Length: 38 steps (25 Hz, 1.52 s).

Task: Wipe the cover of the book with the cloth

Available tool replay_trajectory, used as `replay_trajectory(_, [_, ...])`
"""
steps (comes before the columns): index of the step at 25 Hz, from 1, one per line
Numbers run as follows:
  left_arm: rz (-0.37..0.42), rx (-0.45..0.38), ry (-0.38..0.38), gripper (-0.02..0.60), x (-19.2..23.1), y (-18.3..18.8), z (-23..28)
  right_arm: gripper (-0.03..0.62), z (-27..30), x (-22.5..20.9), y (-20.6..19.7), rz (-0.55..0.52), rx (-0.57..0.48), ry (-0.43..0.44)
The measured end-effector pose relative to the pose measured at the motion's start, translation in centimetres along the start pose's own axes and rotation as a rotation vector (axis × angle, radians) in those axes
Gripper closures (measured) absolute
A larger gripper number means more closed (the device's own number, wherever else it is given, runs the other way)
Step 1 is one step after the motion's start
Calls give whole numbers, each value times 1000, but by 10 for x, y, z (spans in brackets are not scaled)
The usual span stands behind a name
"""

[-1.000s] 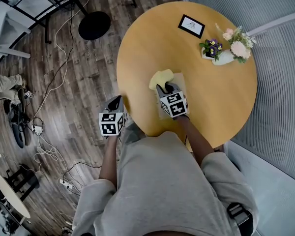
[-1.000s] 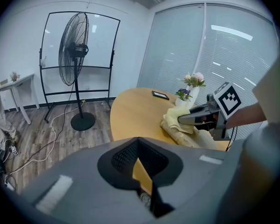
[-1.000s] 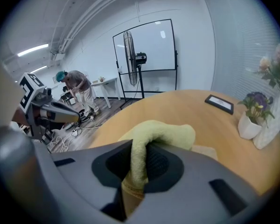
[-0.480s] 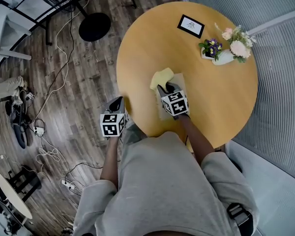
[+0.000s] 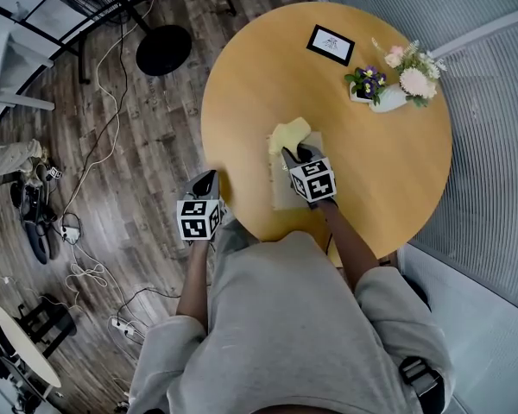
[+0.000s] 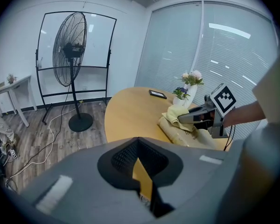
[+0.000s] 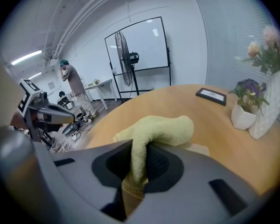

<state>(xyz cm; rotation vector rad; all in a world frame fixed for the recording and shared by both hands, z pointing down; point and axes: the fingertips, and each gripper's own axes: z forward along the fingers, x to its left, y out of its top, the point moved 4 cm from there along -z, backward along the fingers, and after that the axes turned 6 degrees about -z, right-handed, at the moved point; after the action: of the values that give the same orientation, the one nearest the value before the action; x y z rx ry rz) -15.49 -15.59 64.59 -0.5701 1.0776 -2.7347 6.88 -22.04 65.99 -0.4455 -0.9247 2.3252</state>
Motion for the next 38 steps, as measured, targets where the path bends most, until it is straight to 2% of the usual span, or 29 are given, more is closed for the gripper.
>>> replay_trajectory(13, [22, 11, -14, 575, -6, 5, 7, 534, -15, -26, -10, 29, -8, -45])
replay_trajectory(38, [73, 7, -58, 575, -20, 14, 5, 534, -66, -80, -46, 60, 56, -211])
